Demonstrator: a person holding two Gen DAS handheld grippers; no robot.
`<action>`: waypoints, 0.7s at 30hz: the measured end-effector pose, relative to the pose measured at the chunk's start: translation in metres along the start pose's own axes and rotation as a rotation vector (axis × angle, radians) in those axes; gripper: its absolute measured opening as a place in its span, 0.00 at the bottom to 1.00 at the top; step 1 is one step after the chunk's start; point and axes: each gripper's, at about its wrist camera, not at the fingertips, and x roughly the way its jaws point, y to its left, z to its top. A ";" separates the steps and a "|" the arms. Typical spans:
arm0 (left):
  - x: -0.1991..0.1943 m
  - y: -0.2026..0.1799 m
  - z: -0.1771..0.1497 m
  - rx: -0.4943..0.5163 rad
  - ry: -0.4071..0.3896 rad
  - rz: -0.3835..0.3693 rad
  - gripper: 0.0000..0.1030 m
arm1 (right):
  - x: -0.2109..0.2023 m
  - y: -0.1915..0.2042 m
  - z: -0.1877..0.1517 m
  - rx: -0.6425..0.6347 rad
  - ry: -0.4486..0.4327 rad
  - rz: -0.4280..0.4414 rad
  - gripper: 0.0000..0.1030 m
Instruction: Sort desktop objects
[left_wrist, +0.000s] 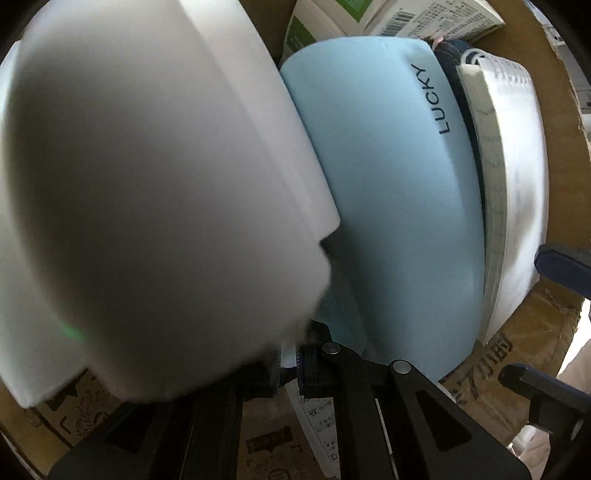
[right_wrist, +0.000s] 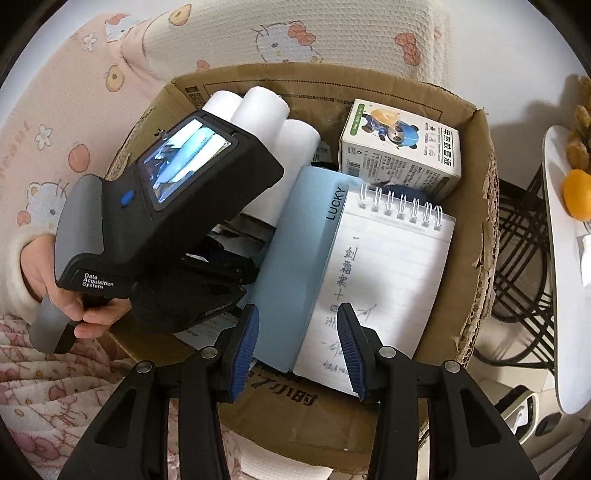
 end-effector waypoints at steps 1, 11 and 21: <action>-0.003 -0.001 -0.002 0.006 0.003 0.006 0.10 | 0.000 0.001 -0.001 0.006 0.006 -0.001 0.39; -0.104 0.023 -0.056 0.026 -0.318 -0.043 0.31 | -0.005 0.039 0.001 -0.052 0.038 -0.010 0.39; -0.155 0.100 -0.099 -0.161 -0.611 -0.134 0.06 | 0.042 0.084 0.023 -0.081 0.120 0.082 0.39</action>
